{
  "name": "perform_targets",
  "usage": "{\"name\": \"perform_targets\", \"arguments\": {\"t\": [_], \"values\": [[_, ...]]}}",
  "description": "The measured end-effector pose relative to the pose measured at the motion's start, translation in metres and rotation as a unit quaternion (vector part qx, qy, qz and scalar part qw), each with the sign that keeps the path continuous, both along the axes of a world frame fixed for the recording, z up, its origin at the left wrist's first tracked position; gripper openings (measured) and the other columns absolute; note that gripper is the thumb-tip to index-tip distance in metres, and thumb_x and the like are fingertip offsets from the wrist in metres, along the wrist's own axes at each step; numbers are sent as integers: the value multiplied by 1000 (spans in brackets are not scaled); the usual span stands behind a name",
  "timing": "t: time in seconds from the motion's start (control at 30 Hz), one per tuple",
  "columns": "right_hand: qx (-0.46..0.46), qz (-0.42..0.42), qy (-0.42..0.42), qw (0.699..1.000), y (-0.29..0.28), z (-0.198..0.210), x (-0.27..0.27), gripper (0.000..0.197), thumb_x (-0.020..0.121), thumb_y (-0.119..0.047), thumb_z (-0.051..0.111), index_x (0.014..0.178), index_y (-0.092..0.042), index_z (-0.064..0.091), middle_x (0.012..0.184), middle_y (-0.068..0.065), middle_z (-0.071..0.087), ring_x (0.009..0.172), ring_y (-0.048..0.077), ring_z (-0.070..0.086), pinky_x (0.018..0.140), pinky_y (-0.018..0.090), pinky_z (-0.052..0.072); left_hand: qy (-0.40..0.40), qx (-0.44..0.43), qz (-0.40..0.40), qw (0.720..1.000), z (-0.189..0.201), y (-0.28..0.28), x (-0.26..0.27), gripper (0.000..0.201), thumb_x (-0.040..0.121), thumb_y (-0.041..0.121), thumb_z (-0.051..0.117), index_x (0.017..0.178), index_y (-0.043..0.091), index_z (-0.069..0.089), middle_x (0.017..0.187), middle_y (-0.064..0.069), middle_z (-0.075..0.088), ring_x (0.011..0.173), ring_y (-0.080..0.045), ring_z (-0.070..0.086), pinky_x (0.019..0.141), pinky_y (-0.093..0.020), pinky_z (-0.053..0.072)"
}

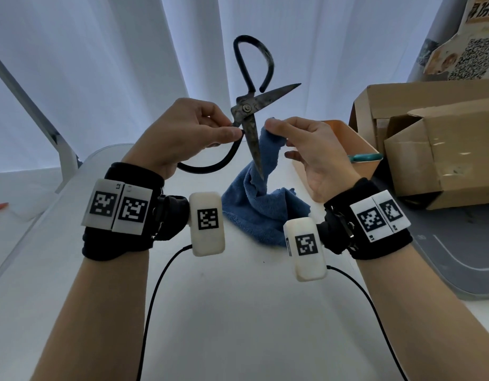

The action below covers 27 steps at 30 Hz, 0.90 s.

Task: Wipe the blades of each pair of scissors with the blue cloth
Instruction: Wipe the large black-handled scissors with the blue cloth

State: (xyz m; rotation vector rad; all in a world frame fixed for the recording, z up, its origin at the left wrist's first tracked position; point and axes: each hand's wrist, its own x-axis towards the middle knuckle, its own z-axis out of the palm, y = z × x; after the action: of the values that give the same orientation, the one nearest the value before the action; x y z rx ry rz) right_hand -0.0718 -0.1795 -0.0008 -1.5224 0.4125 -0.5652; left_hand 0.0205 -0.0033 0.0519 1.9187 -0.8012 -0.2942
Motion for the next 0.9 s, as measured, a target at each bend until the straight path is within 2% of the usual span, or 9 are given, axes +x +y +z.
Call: {"name": "perform_targets", "arguments": {"t": [0.13, 0.27, 0.37, 0.47, 0.57, 0.7, 0.8, 0.9], "values": [[32, 28, -29, 999, 3, 3, 0, 17, 88, -32, 73, 88, -15, 75, 91, 1, 73, 89, 13, 64, 83, 30, 48, 0, 3, -1, 1000, -3, -3, 0, 18, 85, 17, 77, 93, 5, 67, 44, 16, 56, 45, 7, 51, 45, -3, 35], [87, 80, -63, 991, 8, 7, -1, 12, 94, -24, 66, 92, -15, 74, 91, 0, 74, 80, 7, 67, 74, 23, 51, 1, 6, 2, 1000, -5, -5, 1, 18, 85, 18, 77, 93, 5, 67, 44, 17, 56, 47, 8, 52, 45, -2, 35], [101, 89, -57, 989, 8, 8, -1, 16, 95, -21, 58, 93, -13, 72, 91, 2, 73, 81, 9, 65, 77, 26, 49, 1, 6, 7, 1000, -6, -5, 2, 19, 85, 18, 77, 93, 4, 68, 45, 16, 56, 46, 7, 52, 45, -3, 35], [71, 108, -53, 990, 8, 6, 2, 21, 97, -15, 54, 104, -9, 73, 96, 4, 72, 83, 10, 64, 76, 26, 47, -2, 4, 7, 1000, -6, -5, 3, 18, 85, 18, 78, 91, 5, 68, 46, 15, 56, 46, 7, 50, 45, -3, 34], [73, 129, -68, 987, 8, 3, 4, 23, 98, -5, 53, 113, -4, 70, 92, 4, 72, 73, 7, 64, 76, 25, 49, -8, 6, 4, 1000, -5, -4, 3, 17, 84, 18, 78, 90, 5, 68, 47, 15, 55, 45, 6, 49, 44, -3, 34], [73, 153, -75, 983, 9, 3, 3, 15, 94, -9, 64, 108, -11, 68, 99, 8, 72, 86, 18, 67, 78, 29, 54, -7, 5, -1, 1000, -5, -4, 2, 19, 84, 17, 78, 92, 3, 68, 46, 14, 55, 46, 5, 50, 44, -3, 34], [78, 143, -72, 984, 12, 3, 3, 13, 90, -10, 70, 102, -10, 64, 97, 12, 71, 83, 21, 66, 72, 29, 55, -6, 7, -6, 1000, -6, -6, 1, 21, 85, 17, 77, 94, 0, 68, 46, 14, 56, 46, 4, 51, 45, -3, 34], [93, 129, -82, 984, 15, 2, 4, 7, 89, -7, 70, 93, -11, 67, 92, 10, 72, 80, 21, 67, 75, 29, 57, -9, 7, -5, 1000, -7, -7, 2, 22, 85, 17, 78, 94, 0, 69, 48, 13, 56, 48, 4, 51, 45, -4, 34]]}}
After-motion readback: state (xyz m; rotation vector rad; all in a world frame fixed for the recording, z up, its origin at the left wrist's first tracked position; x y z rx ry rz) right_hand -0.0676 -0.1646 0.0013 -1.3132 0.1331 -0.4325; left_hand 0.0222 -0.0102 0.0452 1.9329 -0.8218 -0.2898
